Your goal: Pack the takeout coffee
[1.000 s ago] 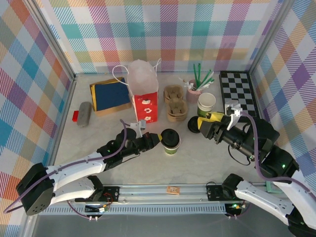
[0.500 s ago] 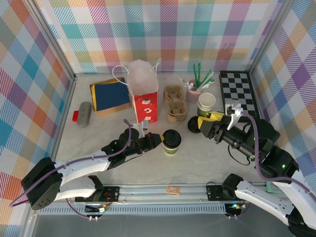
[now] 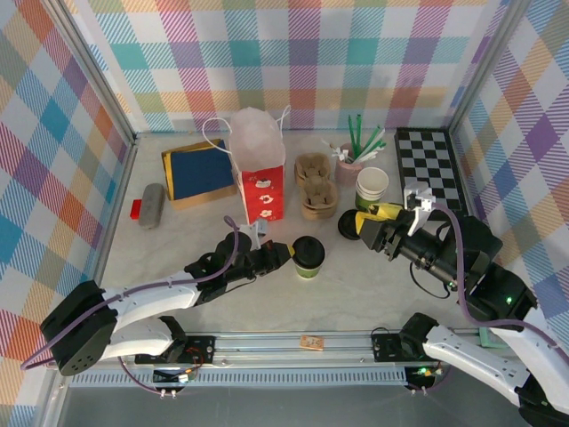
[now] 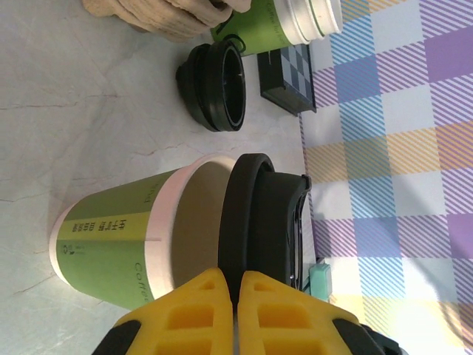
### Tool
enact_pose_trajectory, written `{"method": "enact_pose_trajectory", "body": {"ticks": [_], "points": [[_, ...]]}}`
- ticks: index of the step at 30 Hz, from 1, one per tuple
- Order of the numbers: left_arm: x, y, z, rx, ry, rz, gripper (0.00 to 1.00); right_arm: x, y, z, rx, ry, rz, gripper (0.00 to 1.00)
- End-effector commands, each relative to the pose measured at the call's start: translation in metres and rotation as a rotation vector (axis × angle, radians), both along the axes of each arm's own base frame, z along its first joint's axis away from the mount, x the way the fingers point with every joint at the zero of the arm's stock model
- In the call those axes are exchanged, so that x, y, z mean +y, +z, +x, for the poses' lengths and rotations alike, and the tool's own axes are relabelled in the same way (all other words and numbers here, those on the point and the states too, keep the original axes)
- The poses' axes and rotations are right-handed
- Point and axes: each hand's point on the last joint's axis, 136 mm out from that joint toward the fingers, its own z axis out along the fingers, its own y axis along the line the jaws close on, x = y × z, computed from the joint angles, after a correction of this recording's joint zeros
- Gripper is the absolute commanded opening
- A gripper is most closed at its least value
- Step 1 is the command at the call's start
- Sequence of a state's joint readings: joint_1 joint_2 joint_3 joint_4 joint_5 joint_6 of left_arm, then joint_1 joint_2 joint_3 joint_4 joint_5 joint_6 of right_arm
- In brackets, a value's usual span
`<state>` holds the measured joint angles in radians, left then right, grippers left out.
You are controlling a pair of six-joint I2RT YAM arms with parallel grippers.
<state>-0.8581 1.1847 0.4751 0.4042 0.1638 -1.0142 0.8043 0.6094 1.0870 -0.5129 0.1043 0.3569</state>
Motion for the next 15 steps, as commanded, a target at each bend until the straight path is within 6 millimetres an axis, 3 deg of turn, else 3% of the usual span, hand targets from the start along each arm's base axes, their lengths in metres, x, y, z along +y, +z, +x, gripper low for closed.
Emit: {"method": "enact_pose_trajectory", "body": {"ticks": [1, 15], "points": [[0.0004, 0.0027, 0.0045, -0.012, 0.008, -0.027, 0.08, 0.0019, 0.0030, 0.0002, -0.019, 0.008, 0.013, 0.48], [0.0027, -0.0051, 0.0068, -0.001, 0.018, -0.001, 0.15, 0.0045, 0.0013, 0.0006, -0.016, 0.017, 0.007, 0.51]]}}
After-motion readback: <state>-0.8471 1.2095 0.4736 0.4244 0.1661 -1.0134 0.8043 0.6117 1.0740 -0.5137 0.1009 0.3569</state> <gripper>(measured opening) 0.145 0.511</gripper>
